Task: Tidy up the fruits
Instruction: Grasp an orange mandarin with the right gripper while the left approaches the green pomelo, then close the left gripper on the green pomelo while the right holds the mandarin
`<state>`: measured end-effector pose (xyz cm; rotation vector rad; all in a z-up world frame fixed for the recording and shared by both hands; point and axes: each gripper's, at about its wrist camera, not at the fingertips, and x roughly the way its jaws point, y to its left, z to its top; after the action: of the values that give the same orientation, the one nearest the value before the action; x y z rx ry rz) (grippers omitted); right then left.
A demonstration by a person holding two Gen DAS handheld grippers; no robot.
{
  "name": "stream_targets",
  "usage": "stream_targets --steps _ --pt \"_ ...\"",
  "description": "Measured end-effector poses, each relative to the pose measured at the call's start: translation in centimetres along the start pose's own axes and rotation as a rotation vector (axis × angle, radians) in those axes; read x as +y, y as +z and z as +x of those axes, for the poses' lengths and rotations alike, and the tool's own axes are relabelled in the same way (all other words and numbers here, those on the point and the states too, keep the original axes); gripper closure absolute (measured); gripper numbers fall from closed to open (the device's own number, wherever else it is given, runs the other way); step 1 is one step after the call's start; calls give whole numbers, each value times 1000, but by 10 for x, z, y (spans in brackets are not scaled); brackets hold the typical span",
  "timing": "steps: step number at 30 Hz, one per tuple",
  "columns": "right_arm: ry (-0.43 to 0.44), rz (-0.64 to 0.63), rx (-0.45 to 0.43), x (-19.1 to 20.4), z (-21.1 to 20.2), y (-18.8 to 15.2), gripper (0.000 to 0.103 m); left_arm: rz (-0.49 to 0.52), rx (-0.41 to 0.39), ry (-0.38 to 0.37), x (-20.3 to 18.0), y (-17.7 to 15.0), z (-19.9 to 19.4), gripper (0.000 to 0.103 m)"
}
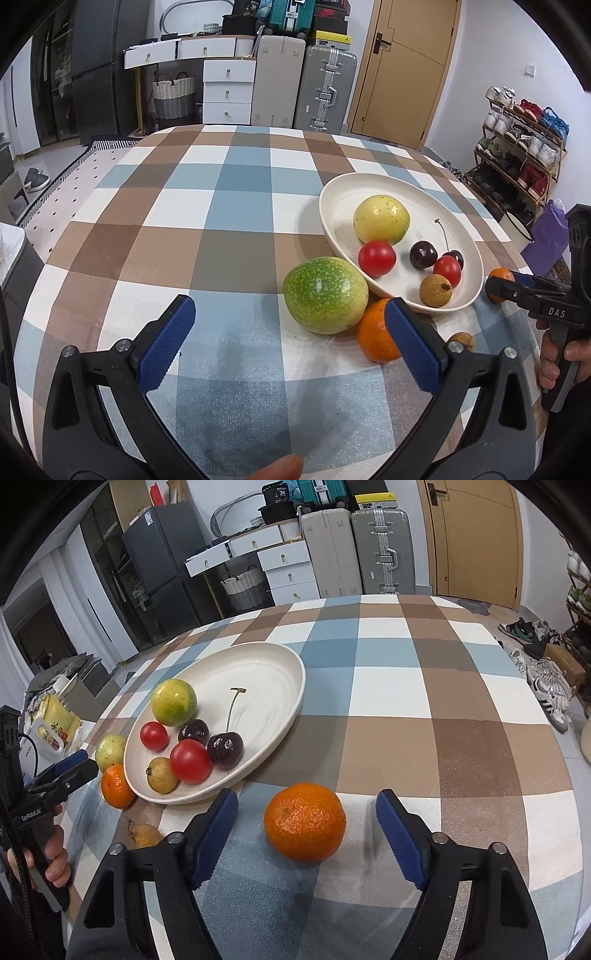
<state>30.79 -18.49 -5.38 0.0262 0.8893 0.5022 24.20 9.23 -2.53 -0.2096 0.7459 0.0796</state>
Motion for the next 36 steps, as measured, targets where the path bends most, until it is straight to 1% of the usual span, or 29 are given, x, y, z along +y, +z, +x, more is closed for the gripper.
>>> stream_targets --steps 7,8,10,11,12,16,18,20,22,31,36 --pt "3 -23 7 4 1 0 39 -5 5 -3 1 0 2 1" --pt "0 -26 7 4 0 0 45 -6 5 -1 1 0 2 1" --pt "4 -31 8 5 0 -1 53 -10 11 -4 2 0 4 1" --pt "-2 -30 8 4 0 -1 59 -12 14 -3 2 0 5 1" --pt "-1 -31 8 4 0 -1 62 -15 16 -1 3 0 6 1" --pt "-3 -38 6 4 -1 -1 62 -20 12 -4 4 0 5 1" --pt "-10 -49 -10 5 -5 -1 63 -16 14 -6 3 0 5 1" --pt "-1 -49 -26 6 -8 0 63 -14 20 -18 3 -1 5 1" --pt "14 -50 -53 7 -13 1 62 -14 21 -13 2 -1 6 1" --pt "67 -31 -124 12 -27 4 62 -45 26 -9 5 2 10 1" --pt "66 -36 -136 15 -29 4 62 -43 23 -8 1 9 16 1"
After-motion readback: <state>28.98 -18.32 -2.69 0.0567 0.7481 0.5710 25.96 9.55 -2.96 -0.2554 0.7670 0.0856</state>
